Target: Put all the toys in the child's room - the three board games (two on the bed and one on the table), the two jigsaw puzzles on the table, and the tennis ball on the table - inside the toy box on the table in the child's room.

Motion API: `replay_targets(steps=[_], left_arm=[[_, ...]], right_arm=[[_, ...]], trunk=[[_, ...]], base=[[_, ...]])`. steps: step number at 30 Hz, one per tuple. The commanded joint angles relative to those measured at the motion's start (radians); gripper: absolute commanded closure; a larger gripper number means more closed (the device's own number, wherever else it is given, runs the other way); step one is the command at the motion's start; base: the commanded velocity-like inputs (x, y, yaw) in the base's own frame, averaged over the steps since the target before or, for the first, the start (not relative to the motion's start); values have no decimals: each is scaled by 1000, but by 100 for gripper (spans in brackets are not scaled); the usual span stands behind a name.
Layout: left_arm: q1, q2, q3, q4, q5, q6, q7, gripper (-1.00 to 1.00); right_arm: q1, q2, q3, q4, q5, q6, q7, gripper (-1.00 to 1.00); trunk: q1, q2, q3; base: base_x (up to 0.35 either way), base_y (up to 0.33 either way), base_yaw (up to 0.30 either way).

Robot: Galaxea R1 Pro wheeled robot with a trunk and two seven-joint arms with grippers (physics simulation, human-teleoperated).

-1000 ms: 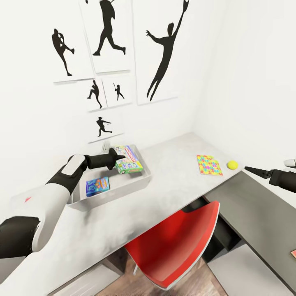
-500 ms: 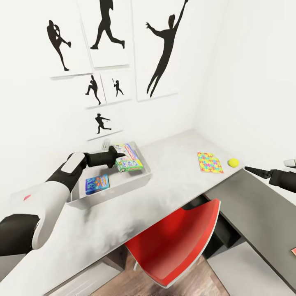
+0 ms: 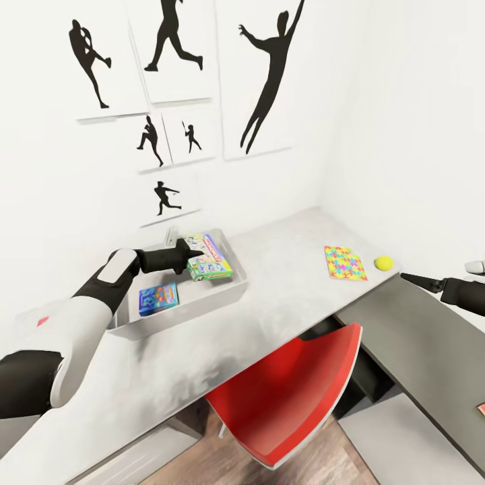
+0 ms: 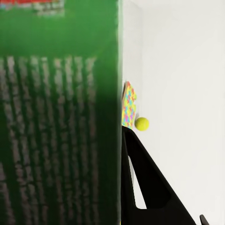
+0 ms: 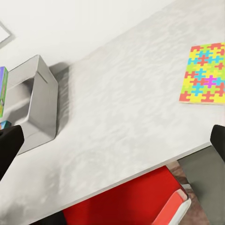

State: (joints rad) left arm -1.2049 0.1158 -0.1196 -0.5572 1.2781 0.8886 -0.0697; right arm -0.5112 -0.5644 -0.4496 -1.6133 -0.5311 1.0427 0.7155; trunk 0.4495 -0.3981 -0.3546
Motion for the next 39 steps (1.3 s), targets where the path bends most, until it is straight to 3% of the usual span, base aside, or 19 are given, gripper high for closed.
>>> replay_targets(steps=[1,39], left_arm=[[-1,2,-5,0,-3,0,-8,100],[-25,2,-5,2,-3,36,-3,100]], right_arm=[[-1,0,-1,0,5,5,7,-100],[-1,-1,-1,0,4,5,8,-100]], trunk=[[1,-2,-2],[1,-2,-55]], base=[[0,0,0],[0,0,0]])
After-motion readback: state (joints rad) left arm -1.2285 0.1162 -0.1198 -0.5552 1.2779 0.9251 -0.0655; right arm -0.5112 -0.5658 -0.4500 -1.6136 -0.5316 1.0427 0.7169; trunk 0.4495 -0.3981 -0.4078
